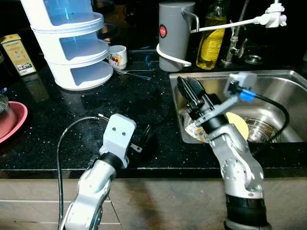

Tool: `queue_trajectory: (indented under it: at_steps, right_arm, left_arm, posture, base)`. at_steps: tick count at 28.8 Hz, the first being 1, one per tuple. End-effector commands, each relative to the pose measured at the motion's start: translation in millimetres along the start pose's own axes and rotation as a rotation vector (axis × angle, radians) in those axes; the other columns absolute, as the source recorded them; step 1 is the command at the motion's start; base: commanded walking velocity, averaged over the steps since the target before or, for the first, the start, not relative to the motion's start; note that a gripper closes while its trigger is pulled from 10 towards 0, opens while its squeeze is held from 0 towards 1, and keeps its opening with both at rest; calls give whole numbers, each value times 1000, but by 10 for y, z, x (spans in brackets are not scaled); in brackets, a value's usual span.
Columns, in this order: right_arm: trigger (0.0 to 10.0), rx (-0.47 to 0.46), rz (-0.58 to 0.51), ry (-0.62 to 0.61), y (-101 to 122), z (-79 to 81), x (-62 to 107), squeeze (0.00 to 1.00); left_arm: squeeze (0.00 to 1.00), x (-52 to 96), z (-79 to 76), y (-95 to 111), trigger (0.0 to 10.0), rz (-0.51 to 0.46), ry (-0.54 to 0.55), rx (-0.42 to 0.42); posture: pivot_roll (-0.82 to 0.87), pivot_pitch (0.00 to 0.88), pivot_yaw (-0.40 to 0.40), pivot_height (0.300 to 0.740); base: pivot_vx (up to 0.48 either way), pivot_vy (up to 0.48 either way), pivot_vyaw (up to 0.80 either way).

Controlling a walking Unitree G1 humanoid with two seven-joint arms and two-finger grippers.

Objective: Kitchen organization

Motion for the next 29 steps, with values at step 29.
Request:
queue_trajectory:
  at_steps: [29]
  right_arm:
    - [10000,-7,92,-22,-180,-10,213,0]
  left_arm:
    - [0,-11,-37,-77,10000,32,-23,-9]
  posture:
    - [-50,0,35,740]
  base:
    - [-304,0,0]
Point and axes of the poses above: a point about 5 cm out from each wrist's last joint towards the gripper, its own x axis pointing back from the gripper into the wrist, its own y axis along the axis of the wrist's last joint, z = x × y, the point moved 4 cm from there along -x, pointing out of the wrist towards the gripper, and after that the axes turned 9 degrees about -x, right-handed, at the moved point
